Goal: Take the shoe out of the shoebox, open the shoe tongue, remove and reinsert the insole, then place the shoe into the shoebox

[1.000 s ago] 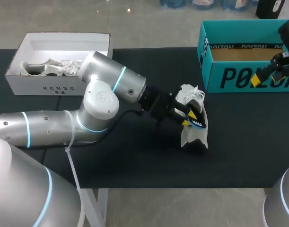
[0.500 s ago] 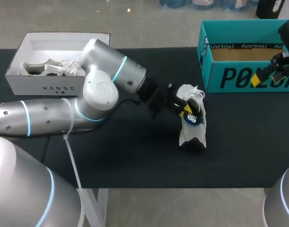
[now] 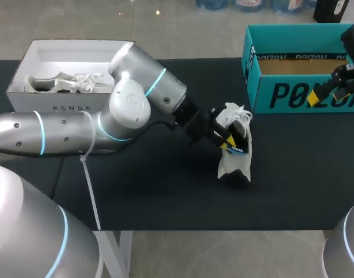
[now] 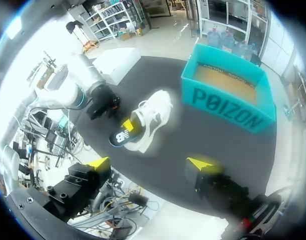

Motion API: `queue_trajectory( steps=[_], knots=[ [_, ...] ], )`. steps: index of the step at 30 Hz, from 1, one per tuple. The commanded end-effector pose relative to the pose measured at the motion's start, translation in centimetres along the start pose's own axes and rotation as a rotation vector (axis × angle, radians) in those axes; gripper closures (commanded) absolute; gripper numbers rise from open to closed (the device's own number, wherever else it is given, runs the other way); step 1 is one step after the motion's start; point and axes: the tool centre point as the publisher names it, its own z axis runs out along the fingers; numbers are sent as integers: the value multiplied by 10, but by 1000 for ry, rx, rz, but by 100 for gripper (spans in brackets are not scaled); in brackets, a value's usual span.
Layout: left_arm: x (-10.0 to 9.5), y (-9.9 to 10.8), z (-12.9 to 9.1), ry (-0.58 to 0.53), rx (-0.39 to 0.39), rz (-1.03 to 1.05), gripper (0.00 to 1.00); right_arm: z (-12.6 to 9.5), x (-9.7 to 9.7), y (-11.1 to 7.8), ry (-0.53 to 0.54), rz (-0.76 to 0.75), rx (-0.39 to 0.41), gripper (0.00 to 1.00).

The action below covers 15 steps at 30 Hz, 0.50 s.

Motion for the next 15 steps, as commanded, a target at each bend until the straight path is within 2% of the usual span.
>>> queue_trajectory(
  steps=[1, 2, 5, 8, 10, 15],
  knots=[
    [9, -1, 13, -50, -3, -22, 100, 1, 0, 1, -1, 1, 3, 0],
    [10, -2, 11, -62, -6, -29, 100, 1, 0, 1, -1, 1, 3, 0],
    [12, -6, 6, -83, -17, -39, 90, 1, 0, 1, -1, 1, 3, 0],
    [12, -10, -1, -108, -33, -46, 85, 1, 0, 1, -1, 1, 3, 0],
    [11, -13, -5, -125, -44, -48, 73, 1, 0, 1, -1, 1, 3, 0],
    [6, -18, -13, -168, -61, -47, 54, 1, 0, 1, -1, 1, 3, 0]
  ],
)
